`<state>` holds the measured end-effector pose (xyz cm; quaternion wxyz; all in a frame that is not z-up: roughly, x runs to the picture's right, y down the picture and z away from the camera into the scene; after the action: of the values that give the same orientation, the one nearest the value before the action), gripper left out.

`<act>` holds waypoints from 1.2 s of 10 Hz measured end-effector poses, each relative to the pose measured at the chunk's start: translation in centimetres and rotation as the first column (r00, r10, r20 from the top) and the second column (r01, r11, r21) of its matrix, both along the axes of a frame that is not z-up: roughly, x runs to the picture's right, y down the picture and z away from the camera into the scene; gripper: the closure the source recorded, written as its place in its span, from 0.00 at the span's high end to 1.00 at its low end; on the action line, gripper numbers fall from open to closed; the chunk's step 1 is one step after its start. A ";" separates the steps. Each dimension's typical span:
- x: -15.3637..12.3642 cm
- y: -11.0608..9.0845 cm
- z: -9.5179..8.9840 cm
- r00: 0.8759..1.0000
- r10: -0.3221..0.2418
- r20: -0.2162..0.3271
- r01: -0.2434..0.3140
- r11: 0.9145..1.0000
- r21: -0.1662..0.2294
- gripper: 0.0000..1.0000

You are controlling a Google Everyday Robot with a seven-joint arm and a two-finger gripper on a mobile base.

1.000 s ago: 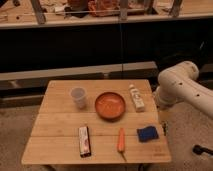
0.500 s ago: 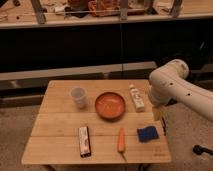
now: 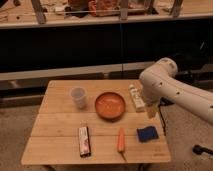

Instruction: Pick up the ceramic bowl

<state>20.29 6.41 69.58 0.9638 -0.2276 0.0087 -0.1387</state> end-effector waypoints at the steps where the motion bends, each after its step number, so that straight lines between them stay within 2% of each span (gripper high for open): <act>1: -0.4 -0.2 0.1 1.000 -0.015 0.009 0.015 1.000 0.001 0.80; 5: -2.4 -0.8 1.0 0.994 -0.092 0.055 0.091 0.996 0.013 0.80; 8: -3.1 -1.0 1.5 0.989 -0.126 0.082 0.125 0.992 0.020 0.80; 12: -4.9 -1.2 2.6 0.972 -0.189 0.137 0.185 0.982 0.044 0.80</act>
<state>15.41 5.20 72.14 0.9481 -0.2003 -0.0357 -0.2443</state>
